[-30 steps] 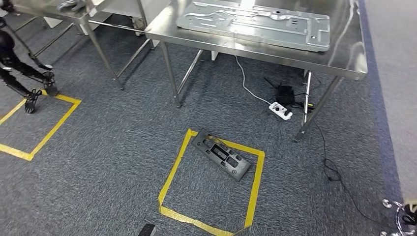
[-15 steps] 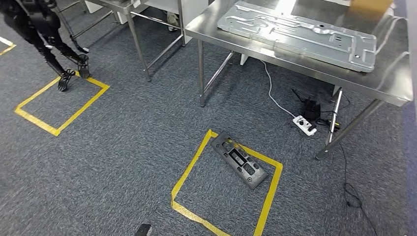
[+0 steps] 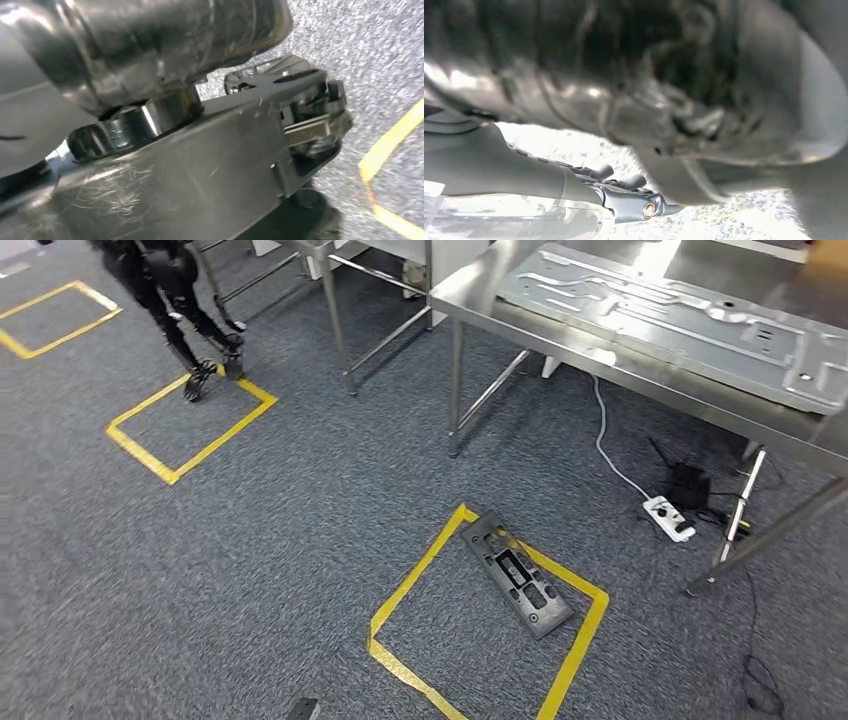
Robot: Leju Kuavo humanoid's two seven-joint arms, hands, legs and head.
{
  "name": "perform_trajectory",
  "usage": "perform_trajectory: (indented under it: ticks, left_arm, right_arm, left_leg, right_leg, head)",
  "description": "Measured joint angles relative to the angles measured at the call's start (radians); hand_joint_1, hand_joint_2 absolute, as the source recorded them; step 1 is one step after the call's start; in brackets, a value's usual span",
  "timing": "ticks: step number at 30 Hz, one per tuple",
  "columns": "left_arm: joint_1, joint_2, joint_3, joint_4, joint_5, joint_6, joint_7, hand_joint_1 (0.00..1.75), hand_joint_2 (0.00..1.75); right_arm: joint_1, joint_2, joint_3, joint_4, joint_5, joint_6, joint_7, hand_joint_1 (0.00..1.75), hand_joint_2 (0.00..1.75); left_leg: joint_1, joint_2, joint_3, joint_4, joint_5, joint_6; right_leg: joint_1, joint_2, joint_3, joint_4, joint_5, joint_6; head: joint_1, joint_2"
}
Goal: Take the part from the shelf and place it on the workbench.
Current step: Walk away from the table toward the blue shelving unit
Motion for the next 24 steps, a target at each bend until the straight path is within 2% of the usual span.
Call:
perform_trajectory:
  ticks: [1,2,4,5,7,8,10,12,13,14,15,16,17,19,21,23,24]
  left_arm:
    - [0.000,0.002,-0.006,0.000,-0.019,-0.012,0.010,0.00,0.00]
    - [-0.001,0.004,-0.013,0.000,-0.038,-0.024,0.022,0.00,0.00]
    - [-0.004,0.009,-0.028,0.000,-0.072,-0.046,0.048,0.00,0.00]
    - [-0.006,0.011,-0.037,0.000,-0.088,-0.058,0.067,0.00,0.00]
    - [-0.009,0.015,-0.057,0.000,-0.126,-0.087,0.118,0.00,0.00]
    - [-0.008,0.016,-0.069,0.000,-0.148,-0.101,0.149,0.00,0.00]
    - [-0.011,0.018,-0.102,-0.001,-0.199,-0.125,0.200,0.00,0.00]
    - [-0.019,0.019,-0.143,-0.004,-0.245,-0.138,0.230,0.00,0.00]
    - [-0.023,0.019,-0.163,-0.006,-0.265,-0.139,0.240,0.00,0.00]
    - [-0.025,0.019,-0.183,-0.007,-0.286,-0.135,0.249,0.00,0.00]
    - [-0.026,0.019,-0.200,-0.008,-0.307,-0.127,0.255,0.00,0.00]
    - [-0.026,0.019,-0.215,-0.008,-0.326,-0.117,0.261,0.00,0.00]
    - [-0.026,0.019,-0.229,-0.008,-0.341,-0.108,0.264,0.00,0.00]
    - [-0.030,0.019,-0.255,-0.009,-0.358,-0.096,0.267,0.00,0.00]
    - [-0.034,0.019,-0.278,-0.011,-0.371,-0.086,0.265,0.00,0.00]
    - [-0.035,0.020,-0.300,-0.012,-0.392,-0.074,0.255,0.00,0.00]
    - [-0.035,0.021,-0.312,-0.014,-0.405,-0.070,0.246,0.00,0.00]
  right_arm:
    - [0.000,-0.007,0.000,0.000,-0.007,0.000,-0.005,0.00,0.00]
    - [-0.001,-0.014,0.000,0.001,-0.015,0.000,-0.008,0.00,0.00]
    - [-0.002,-0.027,0.000,0.002,-0.033,0.003,-0.011,0.00,0.00]
    - [-0.002,-0.032,0.000,0.002,-0.045,0.004,-0.009,0.00,0.00]
    - [-0.005,-0.034,-0.002,0.002,-0.078,-0.001,0.011,0.00,0.00]
    - [-0.007,-0.031,-0.005,0.001,-0.097,-0.010,0.027,0.00,0.00]
    - [-0.008,-0.014,-0.016,0.001,-0.142,-0.040,0.054,0.00,0.00]
    - [-0.002,0.003,-0.033,0.000,-0.183,-0.068,0.062,0.00,0.00]
    - [0.003,0.008,-0.042,0.000,-0.199,-0.077,0.062,0.00,0.00]
    - [0.007,0.013,-0.049,0.000,-0.215,-0.084,0.060,0.00,0.00]
    - [0.011,0.018,-0.056,0.000,-0.229,-0.090,0.059,0.00,0.00]
    - [0.012,0.021,-0.063,0.000,-0.241,-0.095,0.058,0.00,0.00]
    - [0.012,0.024,-0.071,0.000,-0.251,-0.099,0.058,0.00,0.00]
    - [0.013,0.028,-0.085,0.000,-0.263,-0.104,0.060,0.00,0.00]
    - [0.014,0.030,-0.096,0.001,-0.272,-0.103,0.062,0.00,0.00]
    - [0.014,0.034,-0.106,0.001,-0.289,-0.101,0.063,0.00,0.00]
    - [0.014,0.035,-0.111,0.001,-0.302,-0.099,0.063,0.00,0.00]
  left_leg:
    - [0.000,0.007,0.029,-0.053,0.031,0.002]
    - [-0.001,0.026,0.069,-0.127,0.062,0.006]
    - [-0.008,0.054,0.128,-0.238,0.097,0.016]
    - [-0.012,0.060,0.137,-0.259,0.099,0.021]
    - [-0.015,0.040,0.138,-0.265,0.101,0.032]
    - [-0.013,0.031,0.142,-0.271,0.104,0.038]
    - [-0.007,0.014,0.153,-0.283,0.112,0.049]
    - [-0.007,-0.004,0.154,-0.286,0.114,0.057]
    - [-0.008,-0.015,0.153,-0.285,0.114,0.059]
    - [-0.009,-0.029,0.154,-0.284,0.114,0.060]
    - [-0.010,-0.043,0.155,-0.283,0.113,0.060]
    - [-0.010,-0.057,0.155,-0.281,0.112,0.060]
    - [-0.010,-0.070,0.156,-0.278,0.110,0.058]
    - [-0.011,-0.094,0.151,-0.269,0.105,0.051]
    - [-0.008,-0.113,0.143,-0.264,0.103,0.040]
    - [-0.004,-0.126,0.139,-0.267,0.105,0.028]
    - [-0.005,-0.111,0.135,-0.260,0.099,0.022]
  right_leg:
    - [0.000,-0.012,0.001,0.000,-0.001,0.001]
    - [0.001,-0.022,0.004,0.000,-0.002,0.003]
    - [0.005,-0.039,0.009,0.000,-0.006,0.012]
    - [0.006,-0.046,0.011,0.000,-0.008,0.017]
    - [0.007,-0.062,0.018,-0.004,-0.010,0.030]
    - [0.005,-0.059,0.021,-0.003,-0.013,0.035]
    - [0.003,-0.016,0.002,0.044,-0.045,0.044]
    - [0.002,0.033,-0.057,0.164,-0.105,0.044]
    - [0.002,0.042,-0.088,0.224,-0.127,0.043]
    - [0.002,0.045,-0.109,0.260,-0.132,0.042]
    - [0.002,0.047,-0.114,0.262,-0.118,0.041]
    - [0.002,0.051,-0.101,0.225,-0.086,0.039]
    - [0.001,0.061,-0.074,0.161,-0.045,0.037]
    - [-0.001,0.107,-0.025,0.045,0.000,0.032]
    - [0.001,0.131,-0.008,0.009,0.000,0.027]
    - [0.001,0.111,-0.002,0.002,0.003,0.019]
    - [-0.002,0.100,0.002,-0.004,0.005,0.014]
  head:
    - [0.000,0.000]
    - [0.000,0.000]
    - [0.000,0.000]
    - [0.001,0.000]
    - [0.002,0.000]
    - [0.003,0.000]
    - [0.010,0.000]
    - [0.019,0.000]
    - [0.021,0.000]
    - [0.021,0.000]
    - [0.021,0.000]
    - [0.021,0.000]
    - [0.021,0.000]
    - [0.020,0.000]
    - [0.020,0.000]
    - [0.020,0.000]
    - [0.018,0.000]
